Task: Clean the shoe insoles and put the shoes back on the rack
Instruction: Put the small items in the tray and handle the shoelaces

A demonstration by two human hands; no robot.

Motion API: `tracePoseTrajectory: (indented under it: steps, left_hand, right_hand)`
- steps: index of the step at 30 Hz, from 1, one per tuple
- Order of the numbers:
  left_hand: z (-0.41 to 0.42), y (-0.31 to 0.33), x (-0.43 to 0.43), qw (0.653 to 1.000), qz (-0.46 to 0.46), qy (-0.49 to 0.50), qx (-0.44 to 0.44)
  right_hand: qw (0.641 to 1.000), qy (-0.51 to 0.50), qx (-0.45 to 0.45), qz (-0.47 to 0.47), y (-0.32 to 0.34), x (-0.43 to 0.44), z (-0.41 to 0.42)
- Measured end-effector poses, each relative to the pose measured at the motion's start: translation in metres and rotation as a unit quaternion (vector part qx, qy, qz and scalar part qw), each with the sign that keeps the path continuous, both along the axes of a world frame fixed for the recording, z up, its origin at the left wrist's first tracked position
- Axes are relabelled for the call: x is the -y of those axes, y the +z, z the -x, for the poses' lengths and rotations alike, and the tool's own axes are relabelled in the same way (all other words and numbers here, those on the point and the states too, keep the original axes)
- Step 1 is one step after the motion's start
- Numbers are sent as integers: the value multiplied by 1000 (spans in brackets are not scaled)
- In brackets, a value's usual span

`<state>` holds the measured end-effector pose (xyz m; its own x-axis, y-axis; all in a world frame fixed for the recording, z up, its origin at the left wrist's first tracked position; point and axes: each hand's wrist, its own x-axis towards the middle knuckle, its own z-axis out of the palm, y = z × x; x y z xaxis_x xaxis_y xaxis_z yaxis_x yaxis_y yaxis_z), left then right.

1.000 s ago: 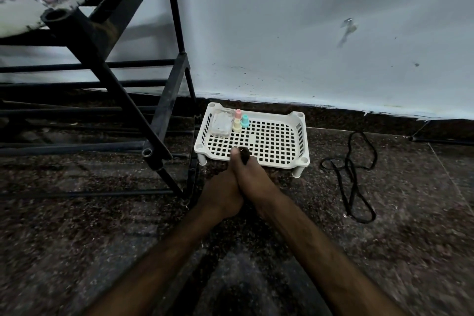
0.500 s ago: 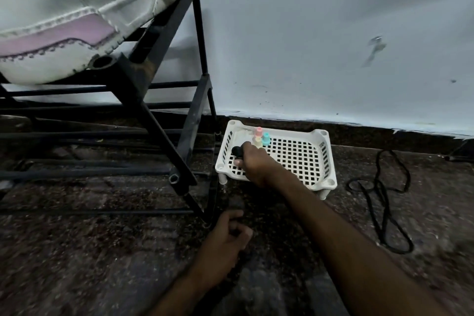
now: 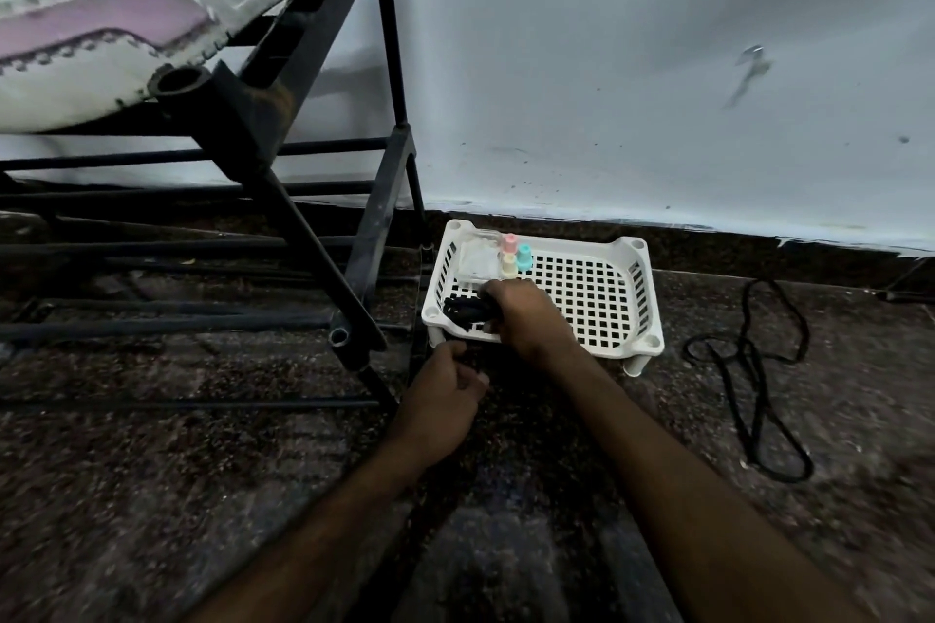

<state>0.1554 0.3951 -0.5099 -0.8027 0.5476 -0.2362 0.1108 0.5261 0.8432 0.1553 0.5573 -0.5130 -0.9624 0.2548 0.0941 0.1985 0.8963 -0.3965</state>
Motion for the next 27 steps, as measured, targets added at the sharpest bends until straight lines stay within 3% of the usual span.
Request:
tracePoseTrajectory:
  steps: [5, 14, 18, 24, 27]
  left_hand:
    - [-2, -5, 2, 1000, 6, 14, -7]
    - [-9, -3, -7, 999, 16, 32, -4]
    - [-5, -1, -10, 999, 18, 34, -5]
    - [-2, 0, -14, 998, 40, 21, -40]
    - [-8, -2, -20, 998, 41, -8, -48]
  right_hand:
    - [994, -80, -16, 68, -2, -8, -13]
    - [995, -90, -24, -32, -4, 18, -3]
    - [994, -108, -26, 16, 0, 15, -2]
    - [989, -89, -120, -10, 7, 12, -38]
    - [959, -196, -201, 31, 9, -7, -79]
